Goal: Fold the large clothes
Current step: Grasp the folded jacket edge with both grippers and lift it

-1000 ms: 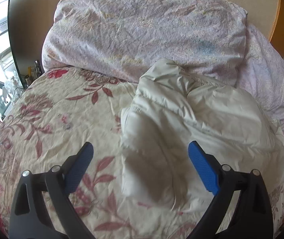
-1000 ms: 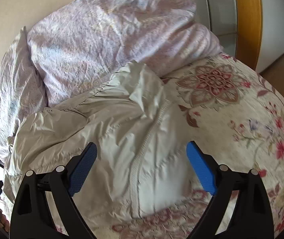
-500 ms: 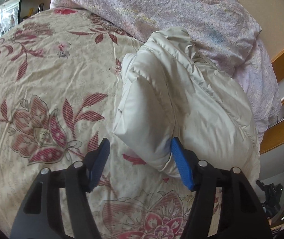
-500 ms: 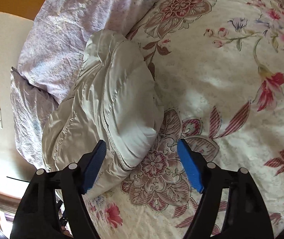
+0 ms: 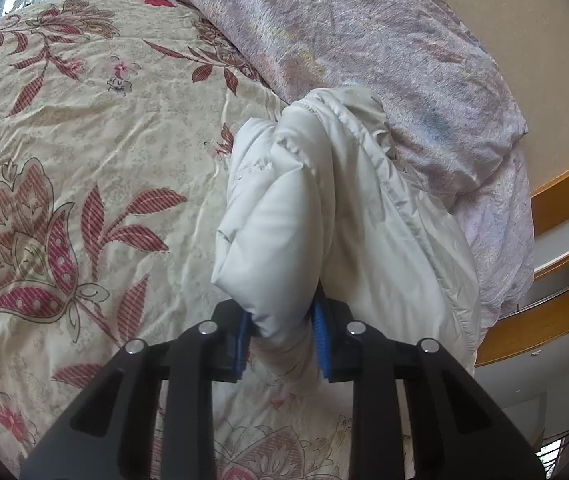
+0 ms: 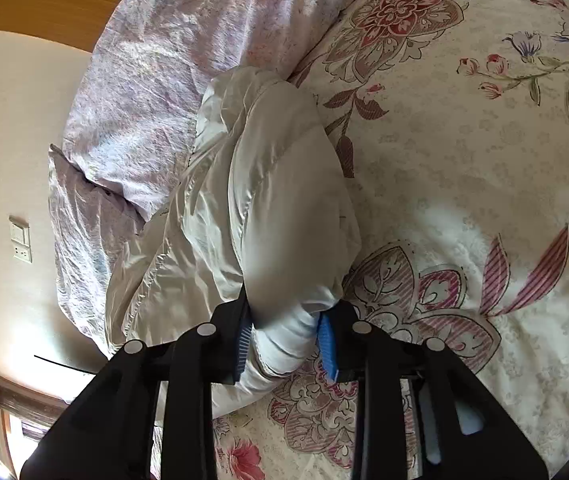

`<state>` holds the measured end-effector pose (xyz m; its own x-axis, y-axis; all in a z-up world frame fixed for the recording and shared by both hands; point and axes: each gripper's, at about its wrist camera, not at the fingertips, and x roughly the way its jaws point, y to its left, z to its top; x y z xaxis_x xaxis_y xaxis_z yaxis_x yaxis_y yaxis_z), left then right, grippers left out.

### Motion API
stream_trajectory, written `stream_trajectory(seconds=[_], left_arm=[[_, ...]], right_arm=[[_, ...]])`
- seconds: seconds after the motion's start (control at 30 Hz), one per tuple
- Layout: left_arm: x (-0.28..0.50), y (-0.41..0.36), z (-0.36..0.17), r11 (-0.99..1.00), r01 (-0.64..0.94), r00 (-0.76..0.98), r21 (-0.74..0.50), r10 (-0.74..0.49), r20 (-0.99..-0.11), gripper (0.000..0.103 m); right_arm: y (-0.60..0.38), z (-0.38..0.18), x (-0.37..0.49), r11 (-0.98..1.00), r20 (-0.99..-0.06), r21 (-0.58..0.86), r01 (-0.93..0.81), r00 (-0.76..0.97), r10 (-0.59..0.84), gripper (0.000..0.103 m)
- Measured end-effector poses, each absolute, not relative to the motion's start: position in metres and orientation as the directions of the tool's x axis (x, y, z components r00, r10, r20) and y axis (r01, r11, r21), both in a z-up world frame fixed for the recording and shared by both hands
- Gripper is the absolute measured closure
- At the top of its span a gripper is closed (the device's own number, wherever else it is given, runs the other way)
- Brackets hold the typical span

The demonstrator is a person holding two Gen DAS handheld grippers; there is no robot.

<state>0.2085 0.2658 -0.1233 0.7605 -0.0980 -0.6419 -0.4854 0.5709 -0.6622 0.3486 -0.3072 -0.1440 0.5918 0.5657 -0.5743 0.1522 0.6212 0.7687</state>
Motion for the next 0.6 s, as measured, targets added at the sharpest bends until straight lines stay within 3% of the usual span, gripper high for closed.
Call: stream_trajectory(seconds=[0.3,0.6], left_arm=[[0.169,0.272,-0.088,0.601,-0.44,0.804,-0.667,-0.067,-0.591,0.084],[0.07,0.295,-0.093,0.603,-0.476,0.779,-0.64,-0.048,-0.625,0.084]], right_arm=[[-0.302,-0.126,0.327,0.602,-0.525,0.795,0.072,0.579,0.624,0.08],[-0.279,-0.125,0.264,0.621,-0.534,0.784,-0.026,0.482,0.695,0.08]])
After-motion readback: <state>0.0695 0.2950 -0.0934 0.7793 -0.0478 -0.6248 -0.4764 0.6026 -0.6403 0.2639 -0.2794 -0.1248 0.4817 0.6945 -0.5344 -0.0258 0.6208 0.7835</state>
